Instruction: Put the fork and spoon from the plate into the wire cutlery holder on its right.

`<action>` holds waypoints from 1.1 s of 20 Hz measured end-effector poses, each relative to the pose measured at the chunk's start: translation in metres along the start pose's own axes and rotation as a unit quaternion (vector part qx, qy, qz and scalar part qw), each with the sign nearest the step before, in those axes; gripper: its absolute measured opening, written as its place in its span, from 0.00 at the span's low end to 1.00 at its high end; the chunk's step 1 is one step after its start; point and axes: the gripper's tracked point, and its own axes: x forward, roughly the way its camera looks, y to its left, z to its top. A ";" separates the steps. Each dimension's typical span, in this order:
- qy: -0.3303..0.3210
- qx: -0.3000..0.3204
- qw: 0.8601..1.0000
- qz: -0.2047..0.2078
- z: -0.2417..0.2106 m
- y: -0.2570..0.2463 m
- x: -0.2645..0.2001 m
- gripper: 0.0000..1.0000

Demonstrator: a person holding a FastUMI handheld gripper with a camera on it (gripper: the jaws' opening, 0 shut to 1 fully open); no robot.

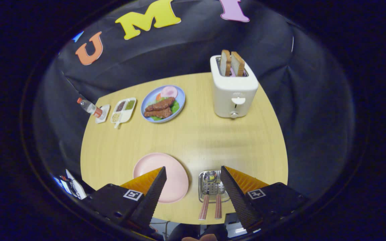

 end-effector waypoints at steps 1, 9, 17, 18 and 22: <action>-0.029 -0.001 1.000 0.003 0.006 0.002 -0.003 0.97; -0.256 -0.007 0.966 0.035 0.044 0.031 -0.059 0.97; -0.470 -0.037 0.882 0.000 0.073 0.033 -0.160 0.96; -0.483 -0.038 0.875 0.000 0.072 0.031 -0.172 0.96; -0.512 -0.047 0.858 0.006 0.061 0.045 -0.201 0.96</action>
